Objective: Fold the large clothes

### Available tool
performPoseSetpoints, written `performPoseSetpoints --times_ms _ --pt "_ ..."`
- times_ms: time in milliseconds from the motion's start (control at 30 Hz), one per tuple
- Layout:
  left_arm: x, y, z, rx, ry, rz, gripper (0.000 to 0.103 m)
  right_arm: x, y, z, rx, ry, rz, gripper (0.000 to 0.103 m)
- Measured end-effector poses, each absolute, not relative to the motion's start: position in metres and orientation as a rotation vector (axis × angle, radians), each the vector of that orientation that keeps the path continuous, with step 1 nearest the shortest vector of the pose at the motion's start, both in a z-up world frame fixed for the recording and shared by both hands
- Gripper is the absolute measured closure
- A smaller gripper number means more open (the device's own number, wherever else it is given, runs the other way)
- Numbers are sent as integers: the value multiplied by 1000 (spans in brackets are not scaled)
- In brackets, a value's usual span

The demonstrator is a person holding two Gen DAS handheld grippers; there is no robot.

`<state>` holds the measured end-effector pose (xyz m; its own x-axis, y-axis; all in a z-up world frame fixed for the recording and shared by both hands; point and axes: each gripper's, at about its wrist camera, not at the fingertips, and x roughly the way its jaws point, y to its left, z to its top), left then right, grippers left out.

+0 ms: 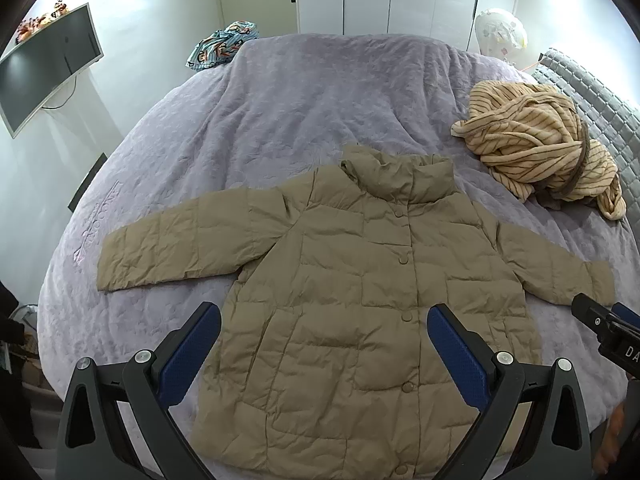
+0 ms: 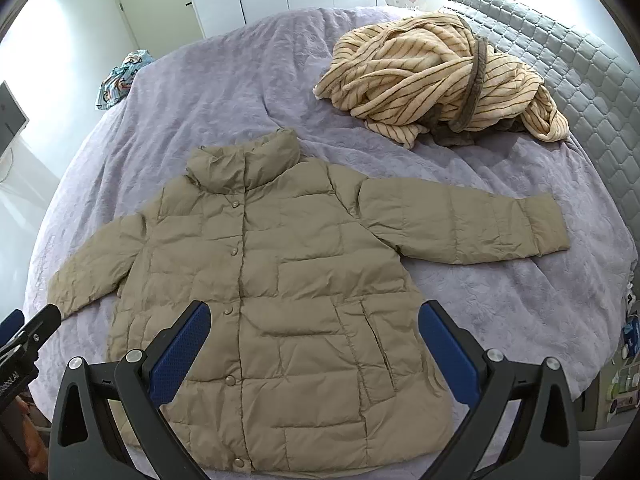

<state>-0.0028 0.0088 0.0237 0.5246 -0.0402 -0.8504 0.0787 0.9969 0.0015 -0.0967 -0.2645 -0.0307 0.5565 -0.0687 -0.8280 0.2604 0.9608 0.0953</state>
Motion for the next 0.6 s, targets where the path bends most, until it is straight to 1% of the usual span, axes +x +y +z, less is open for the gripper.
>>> performPoseSetpoints --times_ms 600 --pt "2 10 24 42 1009 -72 0 -86 -262 -31 199 962 -194 0"
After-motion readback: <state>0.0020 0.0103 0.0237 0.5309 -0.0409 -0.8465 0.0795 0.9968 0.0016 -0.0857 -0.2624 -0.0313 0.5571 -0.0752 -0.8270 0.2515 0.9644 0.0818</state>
